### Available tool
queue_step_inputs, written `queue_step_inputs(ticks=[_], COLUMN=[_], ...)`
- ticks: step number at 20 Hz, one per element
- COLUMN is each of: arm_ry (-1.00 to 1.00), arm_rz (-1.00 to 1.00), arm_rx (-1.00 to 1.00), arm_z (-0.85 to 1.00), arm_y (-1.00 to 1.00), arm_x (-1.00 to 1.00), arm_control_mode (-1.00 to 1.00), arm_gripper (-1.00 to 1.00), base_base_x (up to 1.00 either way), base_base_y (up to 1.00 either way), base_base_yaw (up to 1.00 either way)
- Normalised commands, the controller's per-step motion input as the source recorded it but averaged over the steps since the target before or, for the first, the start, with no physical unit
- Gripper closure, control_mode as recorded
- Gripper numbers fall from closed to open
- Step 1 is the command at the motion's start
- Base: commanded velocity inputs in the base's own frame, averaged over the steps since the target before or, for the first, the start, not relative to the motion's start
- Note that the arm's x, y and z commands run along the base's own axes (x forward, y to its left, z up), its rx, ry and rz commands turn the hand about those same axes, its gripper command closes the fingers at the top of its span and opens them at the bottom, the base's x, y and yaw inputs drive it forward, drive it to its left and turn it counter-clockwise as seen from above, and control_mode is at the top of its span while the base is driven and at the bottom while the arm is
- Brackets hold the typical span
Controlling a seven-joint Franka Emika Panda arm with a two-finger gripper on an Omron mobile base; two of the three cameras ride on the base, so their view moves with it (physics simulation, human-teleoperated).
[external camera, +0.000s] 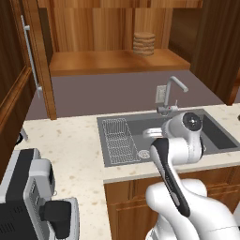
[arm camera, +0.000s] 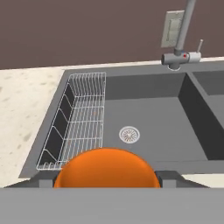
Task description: Pick the avocado and bread from the counter and place them on the plate. Then pick the jam from the cabinet and place it next to the plate. Lastly close the cabinet door.
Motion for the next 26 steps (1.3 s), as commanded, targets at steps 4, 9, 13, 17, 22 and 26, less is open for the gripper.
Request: queue_step_inputs(ticks=[4,9,13,17,22,26], arm_ry=[0.00,0.00,0.00,0.00,0.00,0.00], arm_rz=[0.00,0.00,0.00,0.00,0.00,0.00], arm_rx=[0.00,0.00,0.00,0.00,0.00,0.00], arm_z=[-0.06,0.00,0.00,0.00,0.00,0.00], arm_y=[0.00,0.00,0.00,0.00,0.00,0.00], arm_x=[-0.10,0.00,0.00,0.00,0.00,0.00], arm_control_mode=[1.00,1.00,1.00,1.00,1.00,1.00], arm_gripper=[1.00,1.00,1.00,1.00,1.00,1.00], base_base_x=[-0.46,-0.81,-0.71,-0.67,-0.65,-0.42], base_base_y=[0.00,0.00,-0.10,-0.39,-0.69,-0.81], base_base_yaw=[0.00,0.01,0.02,0.03,0.02,0.03])
